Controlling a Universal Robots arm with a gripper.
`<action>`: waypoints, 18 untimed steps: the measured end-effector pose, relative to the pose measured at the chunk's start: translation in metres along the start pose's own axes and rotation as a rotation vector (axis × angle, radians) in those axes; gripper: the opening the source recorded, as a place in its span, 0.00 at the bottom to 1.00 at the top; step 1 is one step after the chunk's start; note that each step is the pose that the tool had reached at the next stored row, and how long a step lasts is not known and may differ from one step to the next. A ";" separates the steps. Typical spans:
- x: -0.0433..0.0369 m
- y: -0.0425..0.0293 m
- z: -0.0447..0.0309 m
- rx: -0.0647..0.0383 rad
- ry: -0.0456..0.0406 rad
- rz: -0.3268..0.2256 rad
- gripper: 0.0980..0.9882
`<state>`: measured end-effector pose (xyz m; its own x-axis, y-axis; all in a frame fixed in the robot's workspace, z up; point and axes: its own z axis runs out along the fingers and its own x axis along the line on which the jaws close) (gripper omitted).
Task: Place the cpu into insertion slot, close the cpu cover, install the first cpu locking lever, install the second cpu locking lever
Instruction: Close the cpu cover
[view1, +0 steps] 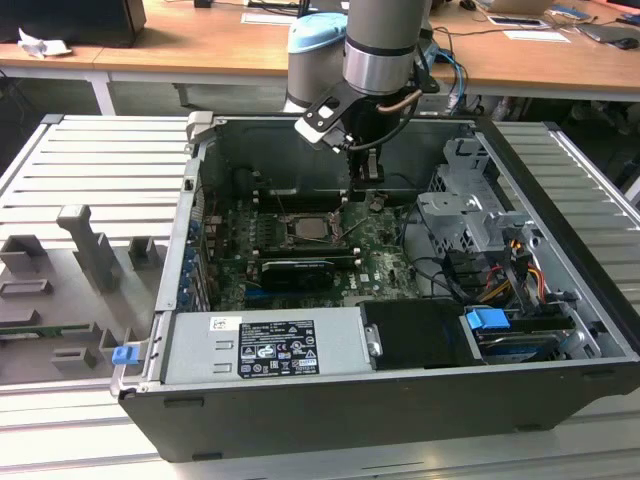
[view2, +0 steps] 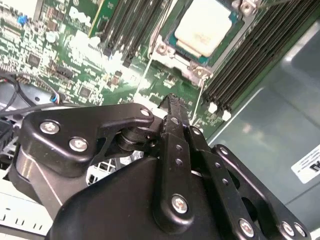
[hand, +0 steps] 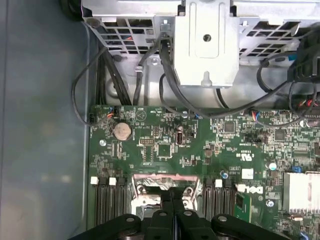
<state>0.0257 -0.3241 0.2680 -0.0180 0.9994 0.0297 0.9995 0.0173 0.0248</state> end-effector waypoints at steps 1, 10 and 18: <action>0.0008 0.0024 0.0003 0.000 0.0001 0.000 0.01; 0.0037 0.0199 0.0036 0.001 0.0004 -0.016 0.01; 0.0049 0.0329 0.0083 0.001 -0.0033 -0.020 0.01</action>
<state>0.0587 -0.3183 0.2607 -0.0378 0.9990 0.0259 0.9990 0.0372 0.0244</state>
